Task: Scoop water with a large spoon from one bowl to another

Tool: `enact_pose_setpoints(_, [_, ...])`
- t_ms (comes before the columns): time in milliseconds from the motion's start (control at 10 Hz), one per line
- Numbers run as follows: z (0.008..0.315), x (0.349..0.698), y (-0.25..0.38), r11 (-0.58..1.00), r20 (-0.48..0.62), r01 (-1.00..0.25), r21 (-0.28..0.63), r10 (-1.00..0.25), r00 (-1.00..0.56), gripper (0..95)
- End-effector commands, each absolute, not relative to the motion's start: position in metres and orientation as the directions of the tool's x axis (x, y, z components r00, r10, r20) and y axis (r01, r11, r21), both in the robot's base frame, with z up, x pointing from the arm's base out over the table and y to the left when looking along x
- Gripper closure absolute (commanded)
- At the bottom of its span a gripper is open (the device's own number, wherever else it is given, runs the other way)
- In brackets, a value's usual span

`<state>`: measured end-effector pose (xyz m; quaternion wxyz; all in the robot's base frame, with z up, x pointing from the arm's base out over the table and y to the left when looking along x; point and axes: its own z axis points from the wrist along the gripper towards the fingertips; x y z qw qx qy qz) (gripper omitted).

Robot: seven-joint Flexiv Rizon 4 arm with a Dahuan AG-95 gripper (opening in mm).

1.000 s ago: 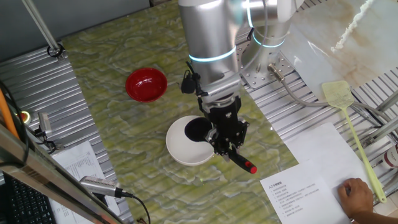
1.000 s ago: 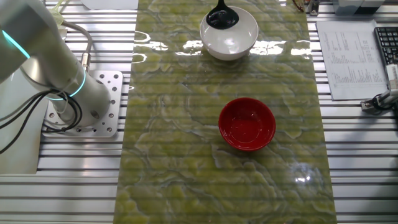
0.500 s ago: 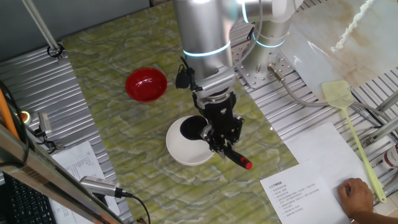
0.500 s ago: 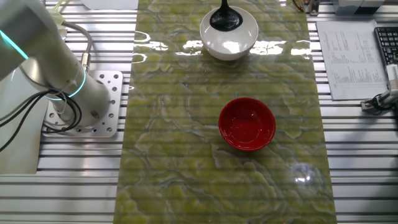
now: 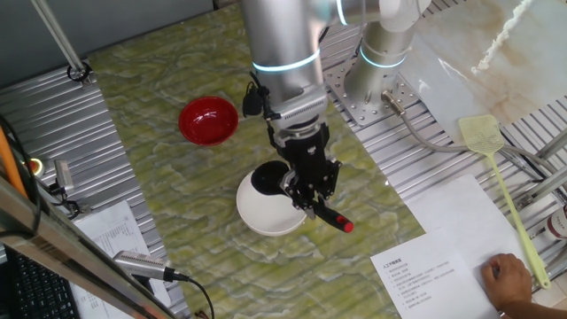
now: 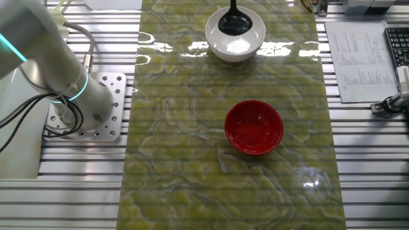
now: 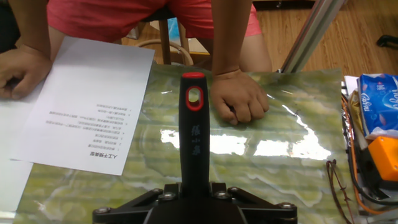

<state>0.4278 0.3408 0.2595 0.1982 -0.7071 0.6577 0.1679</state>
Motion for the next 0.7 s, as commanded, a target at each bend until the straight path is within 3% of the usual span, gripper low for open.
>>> enact_pose_setpoints(100, [0.2583, 0.4292, 0.3394, -0.06, -0.499, -0.996, -0.063, -0.862, 0.083, 95.0])
enact_pose_setpoints(700, [0.2593, 0.4301, 0.3343, -0.074, -0.497, -0.995, -0.069, -0.862, 0.099, 95.0])
